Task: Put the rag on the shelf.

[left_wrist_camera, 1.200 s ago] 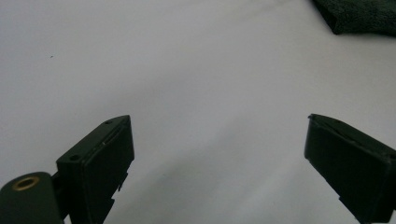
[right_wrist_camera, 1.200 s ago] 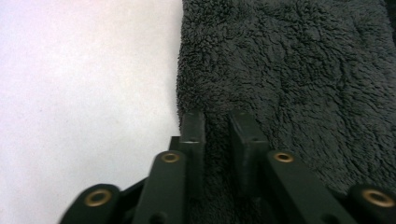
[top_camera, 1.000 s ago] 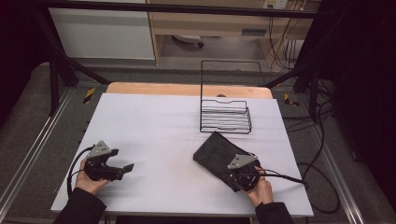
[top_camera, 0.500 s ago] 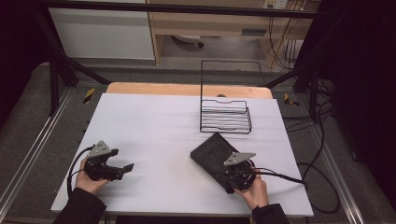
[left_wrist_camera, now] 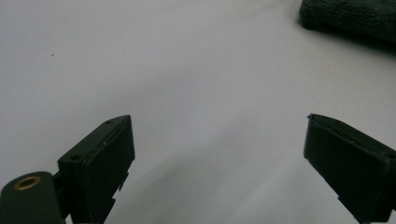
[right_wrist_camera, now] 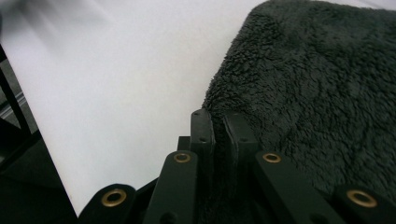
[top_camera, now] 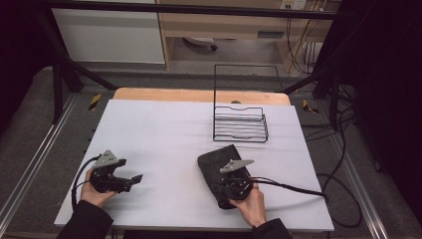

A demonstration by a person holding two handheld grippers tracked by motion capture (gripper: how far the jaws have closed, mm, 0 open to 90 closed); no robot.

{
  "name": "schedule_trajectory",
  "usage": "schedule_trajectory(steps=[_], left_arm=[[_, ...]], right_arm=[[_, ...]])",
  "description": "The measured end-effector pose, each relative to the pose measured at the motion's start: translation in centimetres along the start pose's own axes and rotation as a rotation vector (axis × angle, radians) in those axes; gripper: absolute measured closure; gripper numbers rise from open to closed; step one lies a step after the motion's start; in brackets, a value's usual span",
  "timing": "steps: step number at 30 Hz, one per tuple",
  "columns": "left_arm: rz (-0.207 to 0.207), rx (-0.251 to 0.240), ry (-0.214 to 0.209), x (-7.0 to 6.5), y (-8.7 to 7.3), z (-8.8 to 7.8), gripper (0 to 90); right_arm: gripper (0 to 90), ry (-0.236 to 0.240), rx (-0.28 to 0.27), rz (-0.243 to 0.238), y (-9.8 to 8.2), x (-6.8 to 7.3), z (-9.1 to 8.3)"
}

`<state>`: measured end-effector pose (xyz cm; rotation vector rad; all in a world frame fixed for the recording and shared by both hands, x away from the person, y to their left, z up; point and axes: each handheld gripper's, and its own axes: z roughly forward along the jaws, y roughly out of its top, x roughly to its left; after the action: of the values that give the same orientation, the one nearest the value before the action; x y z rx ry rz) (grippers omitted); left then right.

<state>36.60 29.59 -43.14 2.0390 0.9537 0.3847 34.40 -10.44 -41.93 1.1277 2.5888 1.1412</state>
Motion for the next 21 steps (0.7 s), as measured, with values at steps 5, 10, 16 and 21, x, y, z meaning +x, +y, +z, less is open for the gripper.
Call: schedule_trajectory(steps=[5, 10, 16, 21], left_arm=[[0.000, -0.001, -0.001, 0.0, 0.0, 0.0, 8.7], [0.002, -0.001, -0.002, 0.0, 0.0, 0.0, 8.8], [0.004, -0.001, -0.002, 0.0, 0.0, -0.1, 8.8], [0.003, -0.003, -0.002, 0.0, 0.0, -0.2, 8.8]], right_arm=[[84.1, 0.005, -0.014, 0.017, 1.0, 1.1, 1.1], [82.6, 0.005, 0.025, 0.024, 1.2, 2.0, 2.6], [55.9, 0.099, -0.055, 0.017, 1.4, 1.7, 2.0], [41.4, -0.023, -0.124, -0.011, 1.2, -0.7, -1.2]])
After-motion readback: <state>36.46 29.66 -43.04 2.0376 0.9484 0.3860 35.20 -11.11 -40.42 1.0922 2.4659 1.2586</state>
